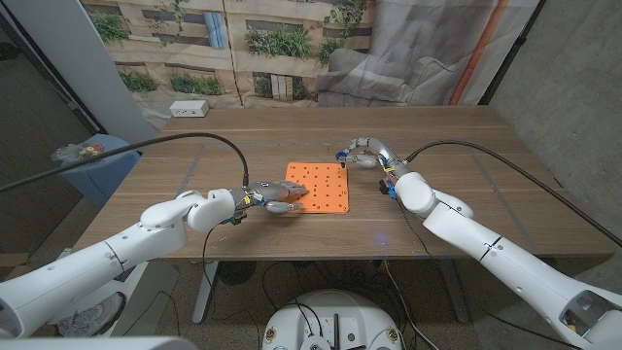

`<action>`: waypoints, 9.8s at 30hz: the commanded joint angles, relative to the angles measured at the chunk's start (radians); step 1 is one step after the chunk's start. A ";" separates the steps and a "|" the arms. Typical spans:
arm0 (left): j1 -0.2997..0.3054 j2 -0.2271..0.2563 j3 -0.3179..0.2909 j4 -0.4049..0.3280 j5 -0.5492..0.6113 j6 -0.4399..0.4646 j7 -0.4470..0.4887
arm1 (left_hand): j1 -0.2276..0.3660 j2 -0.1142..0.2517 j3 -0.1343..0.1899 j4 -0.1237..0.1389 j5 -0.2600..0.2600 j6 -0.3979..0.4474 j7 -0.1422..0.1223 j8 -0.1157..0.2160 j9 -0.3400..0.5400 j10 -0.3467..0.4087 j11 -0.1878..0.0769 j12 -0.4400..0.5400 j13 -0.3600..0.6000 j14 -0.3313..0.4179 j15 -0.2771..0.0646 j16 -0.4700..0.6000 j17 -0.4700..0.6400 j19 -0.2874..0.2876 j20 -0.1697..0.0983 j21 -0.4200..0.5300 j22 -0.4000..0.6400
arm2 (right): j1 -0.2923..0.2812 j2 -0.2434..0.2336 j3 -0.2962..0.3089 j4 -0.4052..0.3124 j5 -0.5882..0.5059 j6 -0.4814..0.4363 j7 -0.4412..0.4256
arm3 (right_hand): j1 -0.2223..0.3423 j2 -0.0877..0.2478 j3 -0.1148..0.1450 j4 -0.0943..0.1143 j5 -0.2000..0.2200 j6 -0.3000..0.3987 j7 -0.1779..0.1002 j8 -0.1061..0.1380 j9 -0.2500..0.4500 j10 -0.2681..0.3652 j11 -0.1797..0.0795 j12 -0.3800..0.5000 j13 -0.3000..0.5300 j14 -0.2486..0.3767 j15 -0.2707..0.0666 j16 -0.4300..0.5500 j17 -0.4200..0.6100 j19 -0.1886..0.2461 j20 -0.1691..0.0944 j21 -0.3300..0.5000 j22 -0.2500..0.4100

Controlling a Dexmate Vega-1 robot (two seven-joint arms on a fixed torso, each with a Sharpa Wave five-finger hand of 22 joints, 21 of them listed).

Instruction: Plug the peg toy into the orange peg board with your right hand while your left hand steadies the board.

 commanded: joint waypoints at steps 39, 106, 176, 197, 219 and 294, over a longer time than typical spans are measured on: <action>-0.009 -0.010 0.006 0.001 -0.004 -0.002 -0.022 | 0.004 0.089 0.010 -0.002 -0.007 0.013 0.002 0.007 0.006 0.036 0.004 0.002 0.002 0.009 -0.080 0.004 0.006 0.002 -0.140 0.004 0.005 | 0.073 0.177 -0.082 0.411 -0.047 0.395 -0.159 | 0.040 0.045 -0.015 0.005 0.016 0.088 -0.051 0.019 -0.017 0.029 -0.034 -0.006 0.000 0.008 -0.036 0.012 0.013 -0.017 -0.041 -0.001 0.004; 0.016 -0.007 0.007 -0.032 -0.013 0.024 -0.021 | 0.001 0.086 0.015 -0.002 -0.007 0.022 0.006 0.008 0.006 0.044 0.006 0.003 0.002 0.021 -0.077 0.006 0.006 0.009 -0.141 0.005 0.005 | 0.080 0.216 -0.103 0.570 -0.081 0.512 -0.251 | 0.073 0.036 -0.024 -0.005 0.023 0.118 -0.072 0.044 -0.001 0.028 -0.061 -0.016 0.003 -0.014 -0.069 0.018 0.036 -0.046 -0.067 0.003 0.005; -0.004 -0.027 0.022 -0.005 -0.016 0.010 -0.023 | 0.000 0.085 0.019 -0.005 -0.008 0.023 0.006 0.006 0.006 0.045 0.007 0.002 0.002 0.022 -0.077 0.004 0.006 0.010 -0.140 0.004 0.005 | 0.073 0.203 -0.096 0.554 -0.078 0.494 -0.242 | 0.094 0.039 -0.023 -0.003 0.031 0.133 -0.071 0.046 -0.001 0.027 -0.066 -0.020 0.006 -0.014 -0.074 0.028 0.054 -0.040 -0.067 0.007 0.005; 0.002 -0.024 0.020 -0.009 -0.016 0.012 -0.016 | 0.001 0.084 0.020 -0.007 -0.008 0.023 0.005 0.005 0.006 0.045 0.005 0.002 0.002 0.023 -0.077 0.004 0.006 0.011 -0.140 0.003 0.005 | 0.064 0.196 -0.095 0.542 -0.076 0.486 -0.238 | 0.098 0.040 -0.025 0.000 0.033 0.139 -0.070 0.049 0.001 0.030 -0.067 -0.019 0.006 -0.014 -0.075 0.029 0.058 -0.039 -0.067 0.008 0.005; 0.007 -0.024 0.018 -0.006 -0.016 0.008 -0.005 | 0.001 0.084 0.022 -0.008 -0.008 0.023 0.005 0.006 0.006 0.044 0.007 0.001 0.002 0.024 -0.077 0.004 0.006 0.011 -0.140 0.003 0.005 | 0.064 0.186 -0.104 0.531 -0.094 0.478 -0.234 | 0.098 0.040 -0.028 0.002 0.034 0.139 -0.069 0.049 0.003 0.031 -0.067 -0.019 0.006 -0.012 -0.074 0.031 0.060 -0.037 -0.064 0.008 0.005; 0.014 -0.031 0.023 -0.010 -0.009 0.016 0.005 | 0.003 0.084 0.026 -0.017 -0.009 0.024 0.004 0.005 0.006 0.046 0.005 0.002 0.002 0.025 -0.076 0.003 0.005 0.013 -0.140 0.003 0.005 | 0.044 0.169 -0.098 0.476 -0.091 0.401 -0.228 | 0.096 0.042 -0.033 0.003 0.040 0.139 -0.065 0.040 0.001 0.033 -0.062 -0.021 0.007 -0.002 -0.059 0.033 0.063 -0.025 -0.059 0.010 0.005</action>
